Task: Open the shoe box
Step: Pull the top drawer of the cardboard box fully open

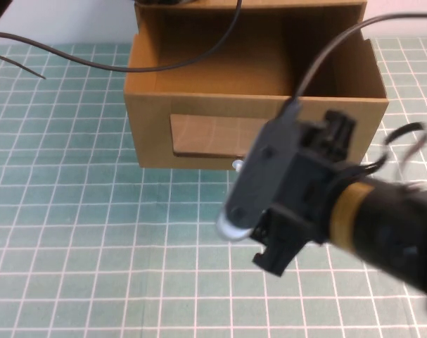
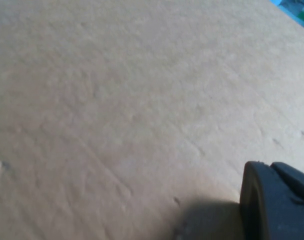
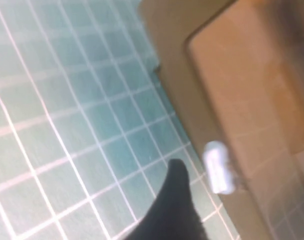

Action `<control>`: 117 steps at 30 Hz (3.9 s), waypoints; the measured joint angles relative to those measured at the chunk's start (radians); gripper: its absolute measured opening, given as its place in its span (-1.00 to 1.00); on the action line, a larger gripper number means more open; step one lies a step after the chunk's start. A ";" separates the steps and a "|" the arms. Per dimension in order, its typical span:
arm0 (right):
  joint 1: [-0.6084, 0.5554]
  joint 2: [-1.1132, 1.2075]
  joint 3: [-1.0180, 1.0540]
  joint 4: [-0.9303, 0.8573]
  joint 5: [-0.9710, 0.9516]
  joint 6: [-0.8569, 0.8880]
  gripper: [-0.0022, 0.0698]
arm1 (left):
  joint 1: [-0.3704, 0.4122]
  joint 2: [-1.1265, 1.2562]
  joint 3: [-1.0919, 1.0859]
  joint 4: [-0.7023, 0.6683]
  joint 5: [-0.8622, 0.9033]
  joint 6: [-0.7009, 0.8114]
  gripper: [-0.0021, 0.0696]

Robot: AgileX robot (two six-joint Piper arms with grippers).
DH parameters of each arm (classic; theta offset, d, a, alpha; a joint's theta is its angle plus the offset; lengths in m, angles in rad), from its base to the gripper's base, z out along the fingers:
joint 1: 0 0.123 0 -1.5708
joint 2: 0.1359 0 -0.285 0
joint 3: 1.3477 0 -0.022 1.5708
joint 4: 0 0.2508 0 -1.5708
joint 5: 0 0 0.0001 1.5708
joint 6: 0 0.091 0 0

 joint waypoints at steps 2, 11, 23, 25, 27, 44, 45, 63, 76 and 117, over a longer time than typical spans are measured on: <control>0.000 -0.057 -0.011 0.072 0.016 -0.024 0.53 | 0.003 -0.023 0.004 0.020 0.017 -0.007 -0.96; 0.000 -0.162 -0.186 0.206 0.365 -0.203 -0.25 | 0.009 -0.237 0.021 0.069 0.128 -0.014 -0.96; 0.000 -0.375 -0.268 0.236 0.615 -0.374 -0.96 | 0.009 -0.554 0.206 0.313 0.319 -0.193 -0.96; 0.000 -0.435 -0.268 0.246 0.620 -0.374 -0.97 | 0.009 -0.632 0.296 0.313 0.319 -0.194 -0.96; 0.000 -0.494 -0.256 0.248 0.620 -0.374 -0.97 | 0.009 -0.710 0.398 0.316 0.321 -0.188 -0.96; 0.000 -1.027 0.302 0.263 0.575 -0.376 -0.97 | 0.009 -1.510 1.263 0.395 -0.026 -0.206 -0.96; 0.000 -1.042 0.319 0.265 0.575 -0.376 -0.97 | 0.009 -1.549 1.280 0.400 -0.031 -0.206 -0.96; 0.000 -1.070 0.418 0.311 0.575 -0.378 -0.97 | 0.009 -1.707 1.311 0.490 -0.065 -0.208 -0.96; 0.000 -1.070 0.418 0.318 0.575 -0.378 -0.98 | 0.009 -1.759 1.454 0.511 -0.264 -0.232 -0.96; 0.000 -1.070 0.418 0.320 0.569 -0.378 -0.98 | 0.057 -2.021 2.097 0.890 -0.560 -0.639 -0.96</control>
